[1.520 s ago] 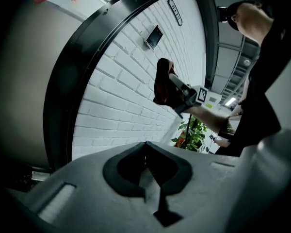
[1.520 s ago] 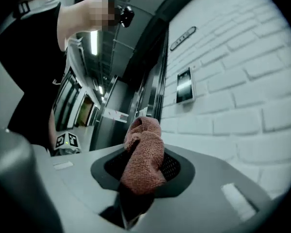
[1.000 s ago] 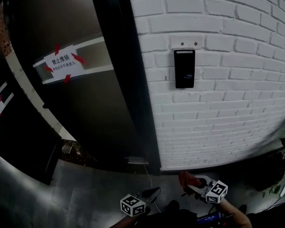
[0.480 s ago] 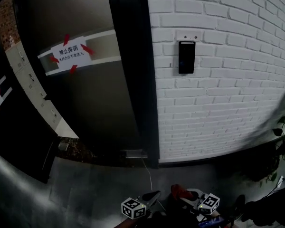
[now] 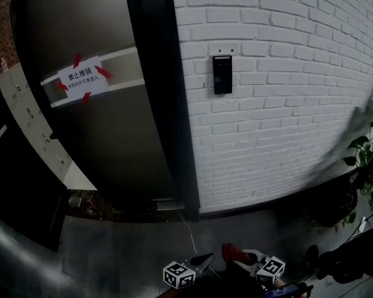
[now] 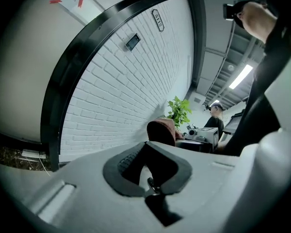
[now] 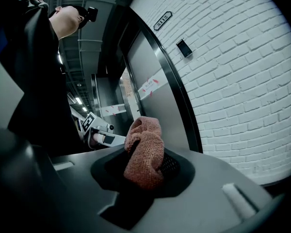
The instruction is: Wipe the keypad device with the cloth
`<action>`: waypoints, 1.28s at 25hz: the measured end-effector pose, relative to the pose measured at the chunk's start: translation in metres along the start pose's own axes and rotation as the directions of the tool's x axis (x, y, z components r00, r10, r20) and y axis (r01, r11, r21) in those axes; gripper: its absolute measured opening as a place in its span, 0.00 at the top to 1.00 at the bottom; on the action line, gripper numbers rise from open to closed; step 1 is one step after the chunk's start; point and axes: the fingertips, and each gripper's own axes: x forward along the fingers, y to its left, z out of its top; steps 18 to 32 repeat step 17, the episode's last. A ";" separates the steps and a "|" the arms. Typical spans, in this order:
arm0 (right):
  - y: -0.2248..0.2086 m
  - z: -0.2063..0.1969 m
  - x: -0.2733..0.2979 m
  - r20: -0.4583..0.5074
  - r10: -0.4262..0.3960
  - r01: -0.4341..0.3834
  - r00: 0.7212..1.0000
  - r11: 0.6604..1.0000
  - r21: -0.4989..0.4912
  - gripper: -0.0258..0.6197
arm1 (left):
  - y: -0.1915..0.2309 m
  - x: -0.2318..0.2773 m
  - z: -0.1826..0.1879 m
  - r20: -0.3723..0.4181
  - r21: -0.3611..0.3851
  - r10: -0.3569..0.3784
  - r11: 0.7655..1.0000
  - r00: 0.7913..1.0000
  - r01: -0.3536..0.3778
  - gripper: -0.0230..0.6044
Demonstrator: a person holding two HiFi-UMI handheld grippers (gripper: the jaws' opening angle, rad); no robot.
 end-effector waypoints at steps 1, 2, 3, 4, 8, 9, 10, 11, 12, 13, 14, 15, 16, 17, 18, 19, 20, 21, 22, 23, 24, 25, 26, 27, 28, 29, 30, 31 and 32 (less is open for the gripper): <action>-0.002 -0.002 -0.001 0.001 -0.004 0.004 1.000 1.000 -0.002 0.80 | -0.003 0.003 -0.001 -0.003 0.007 -0.006 1.000 1.000 0.006 0.96; -0.004 -0.003 -0.003 0.002 -0.007 0.007 1.000 1.000 -0.003 0.80 | -0.005 0.007 -0.001 -0.005 0.013 -0.012 1.000 1.000 0.012 0.96; -0.006 -0.004 -0.004 0.004 -0.008 0.008 1.000 1.000 -0.002 0.80 | -0.008 0.010 -0.001 -0.006 0.019 -0.017 1.000 1.000 0.017 0.96; -0.009 -0.004 -0.005 0.007 -0.008 0.008 1.000 1.000 0.001 0.80 | -0.009 0.014 0.000 -0.006 0.024 -0.020 1.000 1.000 0.020 0.96; -0.015 0.004 -0.009 0.024 -0.001 0.000 1.000 1.000 0.018 0.80 | -0.016 0.023 0.008 0.006 0.029 -0.019 0.999 1.000 0.019 0.96; -0.015 0.006 -0.009 0.026 0.003 -0.003 1.000 1.000 0.020 0.80 | -0.017 0.023 0.009 0.009 0.027 -0.017 1.000 1.000 0.017 0.96; -0.015 0.008 -0.008 0.024 0.008 -0.009 1.000 1.000 0.018 0.80 | -0.017 0.023 0.010 0.013 0.024 -0.012 1.000 1.000 0.012 0.96; -0.014 0.010 -0.006 0.017 0.017 -0.018 1.000 1.000 0.013 0.80 | -0.016 0.022 0.011 0.018 0.020 -0.005 1.000 1.000 0.005 0.96; -0.013 0.012 -0.005 0.010 0.028 -0.029 1.000 1.000 0.007 0.80 | -0.015 0.021 0.011 0.024 0.017 0.003 1.000 1.000 -0.004 0.96; -0.011 0.013 -0.003 0.004 0.038 -0.038 0.999 0.999 0.002 0.80 | -0.014 0.020 0.010 0.028 0.013 0.011 1.000 1.000 -0.012 0.96; -0.011 0.014 -0.001 0.000 0.045 -0.045 0.999 0.999 -0.001 0.80 | -0.011 0.019 0.010 0.030 0.009 0.018 1.000 0.999 -0.018 0.96; -0.011 0.014 0.001 -0.002 0.049 -0.049 0.999 0.999 -0.003 0.80 | -0.009 0.018 0.010 0.032 0.005 0.022 1.000 0.999 -0.022 0.96; -0.012 0.015 0.003 -0.004 0.051 -0.051 0.999 0.999 -0.005 0.80 | -0.008 0.018 0.010 0.033 0.001 0.025 1.000 0.999 -0.025 0.96; -0.013 0.015 0.005 -0.005 0.053 -0.053 0.999 0.999 -0.006 0.80 | -0.006 0.017 0.010 0.034 -0.004 0.028 1.000 0.999 -0.028 0.96; -0.013 0.015 0.005 -0.005 0.053 -0.053 0.999 0.999 -0.006 0.80 | -0.006 0.017 0.010 0.034 -0.004 0.028 1.000 0.999 -0.028 0.96; -0.013 0.015 0.005 -0.005 0.053 -0.053 0.999 0.999 -0.006 0.80 | -0.006 0.017 0.010 0.034 -0.004 0.028 1.000 0.999 -0.028 0.96; -0.013 0.015 0.005 -0.005 0.053 -0.053 0.999 0.999 -0.006 0.80 | -0.006 0.017 0.010 0.034 -0.004 0.028 1.000 0.999 -0.028 0.96; -0.013 0.015 0.005 -0.005 0.053 -0.053 0.999 0.999 -0.006 0.80 | -0.006 0.017 0.010 0.034 -0.004 0.028 1.000 0.999 -0.028 0.96; -0.013 0.015 0.005 -0.005 0.053 -0.053 0.999 0.999 -0.006 0.80 | -0.006 0.017 0.010 0.034 -0.004 0.028 1.000 0.999 -0.028 0.96; -0.013 0.015 0.005 -0.005 0.053 -0.053 0.999 0.999 -0.006 0.80 | -0.006 0.017 0.010 0.034 -0.004 0.028 1.000 0.999 -0.028 0.96; -0.013 0.015 0.005 -0.005 0.053 -0.053 0.999 0.999 -0.006 0.80 | -0.006 0.017 0.010 0.034 -0.004 0.028 1.000 0.999 -0.028 0.96; -0.013 0.015 0.005 -0.005 0.053 -0.053 0.999 0.999 -0.006 0.80 | -0.006 0.017 0.010 0.034 -0.004 0.028 1.000 0.999 -0.028 0.96; -0.013 0.015 0.005 -0.005 0.053 -0.053 0.999 0.999 -0.006 0.80 | -0.006 0.017 0.010 0.034 -0.004 0.028 1.000 0.999 -0.028 0.96; -0.013 0.015 0.005 -0.005 0.053 -0.053 0.999 0.999 -0.006 0.80 | -0.006 0.017 0.010 0.034 -0.004 0.028 1.000 0.999 -0.028 0.96; -0.013 0.015 0.005 -0.005 0.053 -0.053 0.999 0.999 -0.006 0.80 | -0.006 0.017 0.010 0.034 -0.004 0.028 1.000 0.999 -0.028 0.96; -0.013 0.015 0.005 -0.005 0.053 -0.053 0.999 0.999 -0.006 0.80 | -0.006 0.017 0.010 0.034 -0.004 0.028 1.000 0.999 -0.028 0.96; -0.013 0.015 0.005 -0.005 0.053 -0.053 0.999 0.999 -0.006 0.80 | -0.006 0.017 0.010 0.034 -0.004 0.028 1.000 0.999 -0.028 0.96; -0.013 0.015 0.005 -0.005 0.053 -0.053 0.999 0.999 -0.006 0.80 | -0.006 0.017 0.010 0.034 -0.004 0.028 1.000 0.999 -0.028 0.96; -0.013 0.015 0.005 -0.005 0.053 -0.053 0.999 0.999 -0.006 0.80 | -0.006 0.017 0.010 0.034 -0.004 0.028 1.000 0.999 -0.028 0.96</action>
